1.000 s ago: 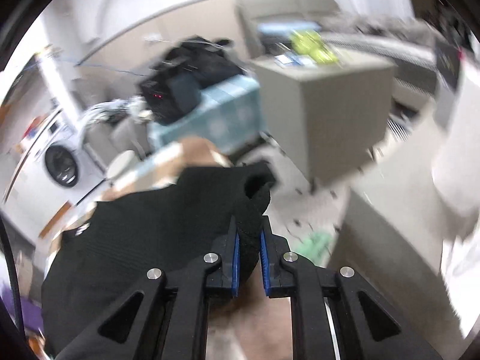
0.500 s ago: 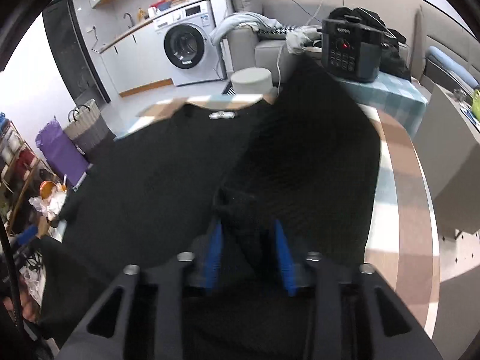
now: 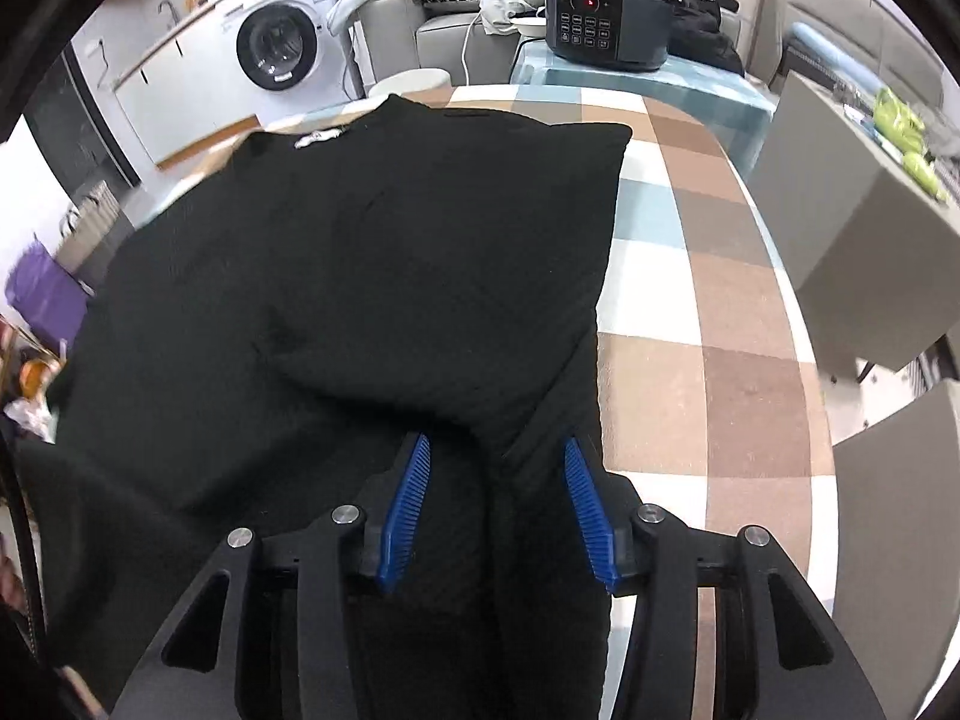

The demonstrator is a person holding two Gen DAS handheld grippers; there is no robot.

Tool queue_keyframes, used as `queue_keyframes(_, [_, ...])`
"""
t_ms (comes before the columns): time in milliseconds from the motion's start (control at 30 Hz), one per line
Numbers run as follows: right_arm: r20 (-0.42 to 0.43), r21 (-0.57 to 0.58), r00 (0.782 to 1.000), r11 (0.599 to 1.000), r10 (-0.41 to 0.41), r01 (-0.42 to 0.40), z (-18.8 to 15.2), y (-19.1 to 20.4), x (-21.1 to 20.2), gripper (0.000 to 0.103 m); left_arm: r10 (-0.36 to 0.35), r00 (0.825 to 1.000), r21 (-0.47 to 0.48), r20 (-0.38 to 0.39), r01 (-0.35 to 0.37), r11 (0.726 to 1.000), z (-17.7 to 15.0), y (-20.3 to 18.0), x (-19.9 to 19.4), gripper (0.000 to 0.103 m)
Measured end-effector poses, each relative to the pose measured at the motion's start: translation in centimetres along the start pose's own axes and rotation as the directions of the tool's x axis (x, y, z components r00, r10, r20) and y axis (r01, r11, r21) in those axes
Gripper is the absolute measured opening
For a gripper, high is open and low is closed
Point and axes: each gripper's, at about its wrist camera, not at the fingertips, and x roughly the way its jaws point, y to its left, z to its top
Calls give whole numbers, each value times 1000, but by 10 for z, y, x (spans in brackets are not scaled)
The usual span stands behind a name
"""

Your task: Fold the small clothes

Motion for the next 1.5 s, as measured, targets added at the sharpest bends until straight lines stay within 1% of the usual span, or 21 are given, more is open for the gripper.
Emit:
queue_keyframes(33, [-3,0,999,999,-38,38,1,0,3,31,9,1000,-7,4,-9,1000,0,4,-1,83])
queue_keyframes(67, [-7,3,998,998,-60,60,0,-3,7,21,25,1000,-19,7,-25,1000,2,10,0,83])
queue_keyframes(100, [-8,12,998,998,-64,64,-1,-6,8,17,37,999,-32,7,-37,999,3,17,1,83])
queue_keyframes(200, [-7,32,995,994,-101,101,-6,-15,4,16,69,998,-88,-6,-69,994,5,38,6,83])
queue_keyframes(267, [-1,52,999,997,-49,49,-10,-15,-5,21,77,997,-122,-8,-77,990,6,52,11,83])
queue_keyframes(333, [32,51,999,999,-20,18,-13,-11,-18,39,93,995,-164,-23,-95,982,10,69,19,83])
queue_keyframes(467, [139,89,989,993,60,-73,-23,-2,-58,45,70,996,-268,-48,-80,960,15,103,38,83])
queue_keyframes(533, [178,107,980,988,94,-114,-28,3,-72,60,52,997,-317,-60,-69,946,17,114,48,83])
queue_keyframes(567, [203,116,972,983,114,-140,-31,5,-80,62,29,997,-361,-72,-53,931,17,125,55,83])
queue_keyframes(733, [274,126,947,970,166,-207,-40,20,-102,65,-65,995,-519,-80,14,854,10,166,81,73])
queue_keyframes(767, [272,124,947,970,172,-211,-40,22,-103,65,-86,992,-546,-92,22,837,8,174,88,73])
queue_keyframes(800, [270,120,947,970,174,-212,-41,25,-103,65,-124,987,-587,-102,41,808,6,184,98,72])
queue_keyframes(900, [270,116,948,972,168,-205,-43,29,-106,65,-187,977,-653,-101,76,753,0,199,113,69])
queue_keyframes(1100, [257,136,954,971,157,-197,-45,29,-101,65,-241,965,-702,-101,103,705,-3,207,144,69])
queue_keyframes(1167, [255,147,954,969,157,-198,-45,28,-99,65,-237,967,-713,-96,99,694,-3,207,151,58])
queue_keyframes(1233, [251,150,956,969,153,-195,-46,28,-99,65,-220,973,-726,-70,102,680,-3,208,156,33])
queue_keyframes(1267, [251,151,957,970,149,-191,-47,28,-99,65,-213,975,-726,-59,104,679,-1,206,156,27])
queue_keyframes(1300, [251,153,957,970,146,-188,-48,28,-99,65,-201,979,-719,-43,109,686,2,206,158,12])
queue_keyframes(1333, [251,156,958,971,141,-184,-49,28,-99,65,-186,982,-711,-35,106,695,7,204,157,6])
queue_keyframes(1467, [256,180,957,967,134,-183,-54,25,-100,65,-102,994,-670,32,97,736,24,194,137,5])
queue_keyframes(1500, [256,184,957,965,136,-187,-55,24,-100,65,-66,996,-639,59,88,764,32,187,130,5])
